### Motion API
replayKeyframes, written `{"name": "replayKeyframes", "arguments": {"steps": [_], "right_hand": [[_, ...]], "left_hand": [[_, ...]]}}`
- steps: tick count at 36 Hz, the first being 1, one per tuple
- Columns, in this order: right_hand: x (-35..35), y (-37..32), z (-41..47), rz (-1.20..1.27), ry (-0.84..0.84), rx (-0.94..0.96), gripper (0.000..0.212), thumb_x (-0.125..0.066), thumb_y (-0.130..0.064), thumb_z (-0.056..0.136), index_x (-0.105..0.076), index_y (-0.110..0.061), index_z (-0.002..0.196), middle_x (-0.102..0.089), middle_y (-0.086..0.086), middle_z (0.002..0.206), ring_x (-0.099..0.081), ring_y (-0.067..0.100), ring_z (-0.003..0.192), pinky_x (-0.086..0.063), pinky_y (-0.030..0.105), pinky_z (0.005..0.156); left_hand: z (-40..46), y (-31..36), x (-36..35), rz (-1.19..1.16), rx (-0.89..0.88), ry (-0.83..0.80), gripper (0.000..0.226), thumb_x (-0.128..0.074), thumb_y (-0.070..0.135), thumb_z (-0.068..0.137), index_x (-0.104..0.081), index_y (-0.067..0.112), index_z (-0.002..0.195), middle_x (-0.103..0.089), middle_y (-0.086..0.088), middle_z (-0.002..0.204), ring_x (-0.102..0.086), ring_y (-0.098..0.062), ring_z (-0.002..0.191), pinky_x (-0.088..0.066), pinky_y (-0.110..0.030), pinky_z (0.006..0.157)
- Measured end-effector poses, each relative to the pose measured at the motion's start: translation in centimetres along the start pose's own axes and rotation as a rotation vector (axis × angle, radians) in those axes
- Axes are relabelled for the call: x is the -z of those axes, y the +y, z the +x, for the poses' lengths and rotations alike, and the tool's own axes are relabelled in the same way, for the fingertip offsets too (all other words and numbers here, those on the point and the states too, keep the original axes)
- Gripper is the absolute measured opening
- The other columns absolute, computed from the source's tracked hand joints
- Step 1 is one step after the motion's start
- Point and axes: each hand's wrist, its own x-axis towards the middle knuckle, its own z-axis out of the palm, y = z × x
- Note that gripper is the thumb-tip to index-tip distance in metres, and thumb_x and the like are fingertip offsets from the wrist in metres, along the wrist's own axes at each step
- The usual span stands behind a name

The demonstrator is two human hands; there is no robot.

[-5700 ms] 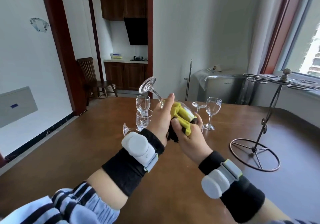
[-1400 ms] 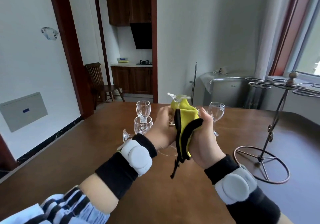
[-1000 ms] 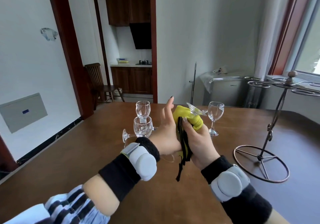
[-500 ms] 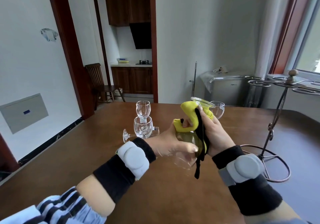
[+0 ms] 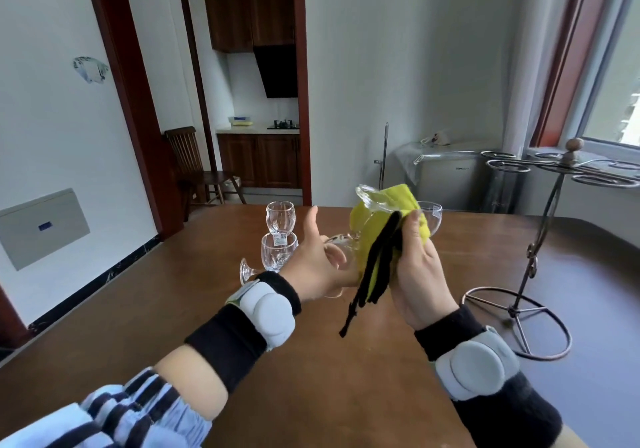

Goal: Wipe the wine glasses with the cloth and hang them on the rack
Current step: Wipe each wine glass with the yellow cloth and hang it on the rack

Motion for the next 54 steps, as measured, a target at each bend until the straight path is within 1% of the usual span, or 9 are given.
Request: {"name": "replayKeyframes", "arguments": {"steps": [5,9,12,17,27,33,41,46,54], "right_hand": [[0.7,0.3,0.7,-0.345,-0.027,0.173,0.067,-0.043,-0.077,0.084,-0.057,-0.012,0.097,-0.059,0.016,0.086,-0.058,0.021,0.083,-0.044,0.05,0.082],[1.0,1.4,1.3,-0.874,-0.013,0.516,0.061,-0.053,-0.045,0.091,-0.045,-0.012,0.141,-0.047,0.001,0.145,-0.037,0.007,0.137,-0.026,0.018,0.114],[2.1,2.3,2.0,-0.965,0.084,0.688,0.048,-0.066,-0.018,0.089,-0.056,-0.004,0.134,-0.055,0.004,0.138,-0.048,0.017,0.131,-0.039,0.037,0.108],[2.4,2.7,2.3,-0.913,0.266,0.828,0.034,-0.074,-0.006,0.08,-0.069,-0.005,0.113,-0.07,0.006,0.112,-0.062,0.012,0.099,-0.05,0.026,0.091],[1.5,0.1,4.1,-0.648,0.305,0.614,0.03,-0.081,-0.013,0.078,-0.058,-0.03,0.07,-0.073,0.011,0.084,-0.065,0.028,0.076,-0.056,0.038,0.071],[3.5,-0.1,4.6,-0.87,0.147,0.457,0.011,-0.072,-0.018,0.088,-0.076,-0.016,0.098,-0.07,-0.02,0.085,-0.064,-0.003,0.078,-0.04,0.003,0.073],[3.5,0.6,4.6,-0.778,0.363,0.561,0.032,-0.073,-0.027,0.081,-0.059,0.001,0.074,-0.071,0.009,0.078,-0.063,0.033,0.073,-0.051,0.044,0.069],[2.3,-0.7,4.6,-0.468,0.332,0.485,0.01,-0.078,-0.013,0.079,-0.071,-0.019,0.081,-0.072,-0.017,0.082,-0.066,0.009,0.081,-0.055,0.039,0.081],[1.7,-0.5,3.5,-0.147,0.216,0.191,0.018,-0.068,-0.019,0.091,-0.069,-0.017,0.109,-0.072,0.01,0.104,-0.068,0.029,0.1,-0.053,0.048,0.093]], "left_hand": [[-0.3,-0.5,0.2,0.157,-0.014,0.074,0.125,-0.073,0.044,0.058,0.016,0.04,0.146,-0.067,0.007,0.081,-0.06,-0.012,0.105,-0.049,-0.023,0.079],[-1.0,0.3,0.1,0.428,-0.122,0.167,0.114,-0.058,0.055,0.064,0.014,0.028,0.148,-0.062,0.014,0.073,-0.063,-0.01,0.078,-0.046,-0.042,0.09],[-1.3,0.7,0.0,0.63,-0.178,0.217,0.108,-0.06,0.046,0.072,0.014,0.026,0.148,-0.065,0.013,0.078,-0.063,-0.013,0.082,-0.037,-0.049,0.098],[-1.3,0.9,-0.9,0.659,-0.189,0.162,0.109,-0.06,0.05,0.068,0.014,0.028,0.145,-0.065,0.013,0.083,-0.063,-0.014,0.086,-0.036,-0.051,0.1],[-2.3,3.2,-1.7,0.277,-0.042,-0.01,0.114,-0.073,0.032,0.071,0.008,0.025,0.15,-0.071,0.005,0.077,-0.064,-0.018,0.099,-0.051,-0.026,0.08],[-2.4,4.2,-1.8,0.503,-0.125,0.034,0.12,-0.078,0.033,0.065,0.009,0.028,0.148,-0.06,0.002,0.076,-0.064,-0.025,0.076,-0.053,-0.039,0.079],[-1.5,4.1,-2.8,0.401,-0.119,-0.035,0.115,-0.08,0.032,0.065,-0.001,0.029,0.149,-0.056,0.0,0.107,-0.061,-0.023,0.095,-0.053,-0.036,0.085],[-0.8,4.0,-3.2,0.192,-0.161,-0.054,0.06,-0.08,0.032,0.055,-0.06,0.03,0.112,-0.068,0.011,0.097,-0.065,-0.009,0.088,-0.053,-0.027,0.083],[-0.4,3.7,-3.9,-0.034,-0.125,-0.035,0.053,-0.075,0.033,0.047,-0.052,0.031,0.094,-0.067,0.006,0.092,-0.065,-0.012,0.083,-0.054,-0.031,0.081]]}}
